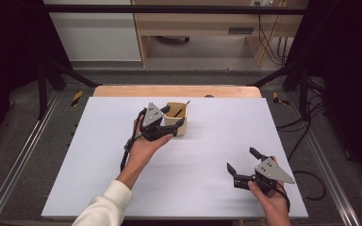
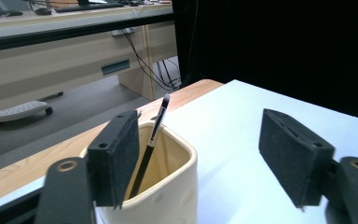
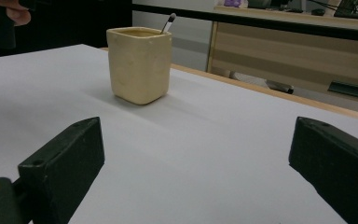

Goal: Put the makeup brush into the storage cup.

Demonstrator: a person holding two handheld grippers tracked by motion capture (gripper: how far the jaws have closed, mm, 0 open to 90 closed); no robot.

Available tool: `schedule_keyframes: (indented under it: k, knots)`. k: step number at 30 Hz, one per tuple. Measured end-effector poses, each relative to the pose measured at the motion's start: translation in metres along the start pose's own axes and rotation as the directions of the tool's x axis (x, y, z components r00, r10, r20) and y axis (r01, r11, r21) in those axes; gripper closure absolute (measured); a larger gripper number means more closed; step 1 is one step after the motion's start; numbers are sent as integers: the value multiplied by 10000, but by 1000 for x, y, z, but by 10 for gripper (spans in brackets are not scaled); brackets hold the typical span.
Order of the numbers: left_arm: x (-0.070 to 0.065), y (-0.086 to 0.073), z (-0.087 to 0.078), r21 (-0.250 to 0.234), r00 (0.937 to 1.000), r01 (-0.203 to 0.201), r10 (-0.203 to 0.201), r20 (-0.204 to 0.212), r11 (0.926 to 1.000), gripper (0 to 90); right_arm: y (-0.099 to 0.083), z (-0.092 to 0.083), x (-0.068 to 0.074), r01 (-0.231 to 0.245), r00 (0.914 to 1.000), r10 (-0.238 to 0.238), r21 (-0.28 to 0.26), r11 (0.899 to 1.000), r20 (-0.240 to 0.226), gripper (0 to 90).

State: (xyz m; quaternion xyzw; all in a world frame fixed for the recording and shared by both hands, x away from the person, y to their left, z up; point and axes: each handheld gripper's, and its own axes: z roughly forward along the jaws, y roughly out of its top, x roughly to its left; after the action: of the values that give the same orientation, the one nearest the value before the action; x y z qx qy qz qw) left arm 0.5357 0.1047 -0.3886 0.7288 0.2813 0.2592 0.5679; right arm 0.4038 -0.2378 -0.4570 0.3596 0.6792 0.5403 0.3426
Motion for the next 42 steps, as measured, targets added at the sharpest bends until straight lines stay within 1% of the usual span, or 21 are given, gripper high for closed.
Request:
schedule_keyframes:
  k: [2, 6, 8, 13, 14, 15, 16, 17, 21, 23, 32, 42]
  knots:
    - [0, 0, 0, 0, 10000, 14, -14, 3, 10000, 237, 0, 0, 0, -12, 10000, 12, -7, 10000, 6, 36]
    - [0, 1, -2, -75, 9998, 191, -192, -26, 9998, 160, 0, 0, 0, -40, 10000, 40, 9, 10000, 17, 36]
    - [0, 0, -3, -43, 9999, 140, -139, 65, 9999, 135, 0, 0, 0, -8, 10000, 8, -2, 10000, 9, 36]
    - [-1, -2, -6, 49, 9995, 176, -177, 279, 9998, 70, 0, 0, 0, -9, 10000, 9, 9, 10000, 8, 36]
    - [-1, -2, -8, 65, 9998, 60, -61, 202, 10000, 66, 0, 0, 0, -12, 10000, 12, 7, 10000, 9, 36]
    - [-1, -2, -9, 21, 9998, 60, -61, 185, 10000, 65, 0, 0, 0, -12, 10000, 12, 9, 10000, 5, 36]
    - [-1, -2, -9, -17, 9995, 200, -199, 241, 9998, 56, 0, 0, 0, -10, 10000, 10, 13, 10000, 3, 35]
    - [0, -3, -10, -1, 9993, 233, -233, 307, 9997, 43, 0, 0, 0, -10, 10000, 10, 10, 10000, -1, 35]
    - [-1, -4, -15, -89, 9982, 183, -177, 573, 9998, 13, 0, 0, 0, -12, 10000, 11, 15, 10000, 2, 35]
    - [-2, -5, -17, -105, 9978, 145, -137, 646, 9998, 11, 0, 0, 0, -8, 10000, 8, 15, 10000, 5, 35]
    - [-6, -11, -24, -109, 9954, 232, -221, 935, 9997, 11, 0, 0, 0, -2, 10000, 2, 36, 10000, 23, 35]
    - [-8, -17, -35, -98, 9930, 147, -135, 1177, 9998, 11, 0, 0, 1, 18, 10000, -18, 37, 10000, 32, 35]
